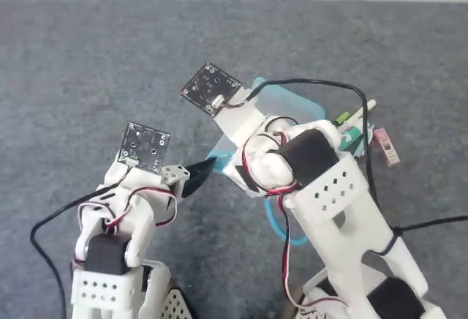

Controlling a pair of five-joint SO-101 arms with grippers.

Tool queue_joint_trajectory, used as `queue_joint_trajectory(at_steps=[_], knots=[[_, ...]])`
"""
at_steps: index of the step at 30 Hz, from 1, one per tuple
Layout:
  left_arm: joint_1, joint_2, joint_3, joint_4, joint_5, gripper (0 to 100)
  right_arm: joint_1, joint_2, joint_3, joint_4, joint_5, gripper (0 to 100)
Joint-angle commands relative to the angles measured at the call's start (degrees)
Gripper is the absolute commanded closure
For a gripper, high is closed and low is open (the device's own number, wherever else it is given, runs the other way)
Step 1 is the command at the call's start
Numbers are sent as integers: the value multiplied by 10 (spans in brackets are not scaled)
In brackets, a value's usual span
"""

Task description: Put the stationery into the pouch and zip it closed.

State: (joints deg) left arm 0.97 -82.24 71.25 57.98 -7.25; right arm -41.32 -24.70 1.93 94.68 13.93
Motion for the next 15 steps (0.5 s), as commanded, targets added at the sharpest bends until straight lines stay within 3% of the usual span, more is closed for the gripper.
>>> queue_joint_trajectory(at_steps=[1, 15], knots=[[4, 22, -5, -25, -5, 619, -9, -7, -39, 6, 6, 992], [4, 81, 4, -96, -2, 622, -44, -1, -109, 70, 23, 992]])
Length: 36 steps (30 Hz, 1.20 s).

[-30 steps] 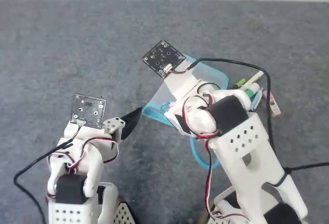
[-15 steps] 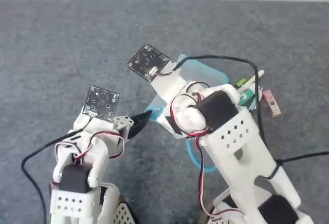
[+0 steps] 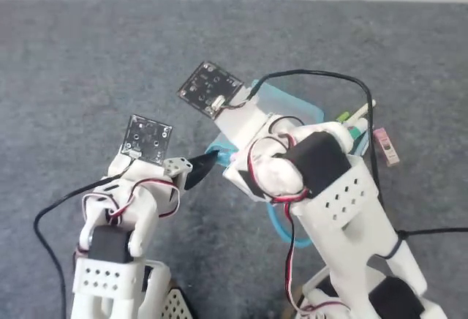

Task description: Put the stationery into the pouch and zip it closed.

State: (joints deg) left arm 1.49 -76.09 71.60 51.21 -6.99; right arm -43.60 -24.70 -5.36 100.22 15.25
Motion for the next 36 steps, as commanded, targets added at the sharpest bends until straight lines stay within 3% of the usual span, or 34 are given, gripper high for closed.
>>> queue_joint_trajectory(at_steps=[1, 12, 19, 36], knots=[[-1, 22, 2, -33, -4, 622, -28, -1, -36, 15, 10, 992], [3, 22, 5, -69, 20, 622, -36, -1, 4, 12, 25, 992], [75, 22, 7, -73, 55, 622, -36, -7, 4, 15, 25, 992], [79, 24, 7, -88, 69, 592, -44, -7, 4, 16, 26, 992]])
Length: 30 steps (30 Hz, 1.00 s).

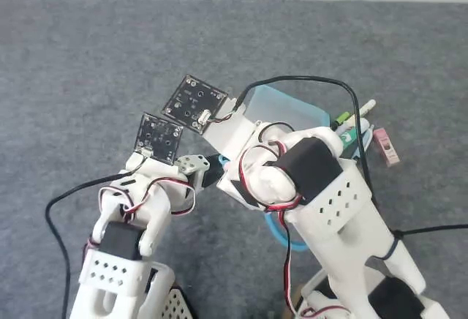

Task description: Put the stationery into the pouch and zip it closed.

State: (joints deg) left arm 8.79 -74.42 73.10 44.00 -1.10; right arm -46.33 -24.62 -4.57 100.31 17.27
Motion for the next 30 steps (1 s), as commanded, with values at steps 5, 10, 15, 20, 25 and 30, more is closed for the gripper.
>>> queue_joint_trajectory(at_steps=[5, 10, 15, 20, 25, 30], knots=[[7, 8, -5, -29, 16, 594, -45, -9, -4, 21, 16, 992], [9, 56, 15, -81, 35, 664, -46, -9, -4, 22, 19, 992], [22, 105, 7, -88, 38, 737, -34, -9, -4, 22, 18, 992], [18, 105, 7, -87, 38, 934, 26, -8, -3, 22, 21, 992], [3, 105, 5, -78, 53, 987, 38, -7, -2, 19, 22, 992], [-71, 105, -15, -62, 78, 987, 38, -2, 2, 16, 22, 992]])
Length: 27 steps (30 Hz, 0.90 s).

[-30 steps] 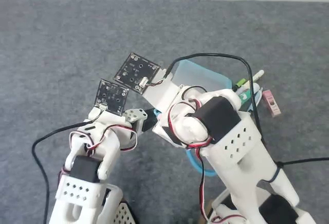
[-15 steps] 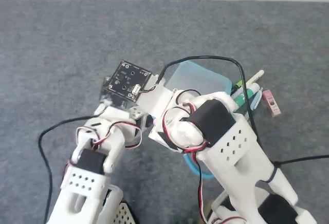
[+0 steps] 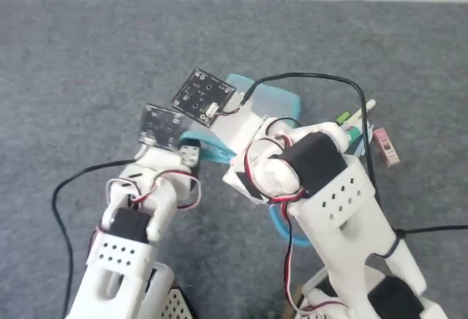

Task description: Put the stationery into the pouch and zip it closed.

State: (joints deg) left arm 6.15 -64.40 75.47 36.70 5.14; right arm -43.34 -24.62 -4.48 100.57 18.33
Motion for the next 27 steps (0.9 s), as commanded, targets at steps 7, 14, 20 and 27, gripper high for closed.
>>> queue_joint_trajectory(at_steps=[7, 14, 20, 27], knots=[[-84, 4, -55, 33, 24, 988, 9, -8, 89, -47, 11, 992], [-112, 4, -53, 40, 24, 988, 61, -9, 91, -48, 11, 992], [-112, 4, -53, 40, 25, 988, 65, -9, 91, -50, 11, 992], [-112, 6, -53, 40, 25, 988, 81, -9, 91, -45, 11, 992]])
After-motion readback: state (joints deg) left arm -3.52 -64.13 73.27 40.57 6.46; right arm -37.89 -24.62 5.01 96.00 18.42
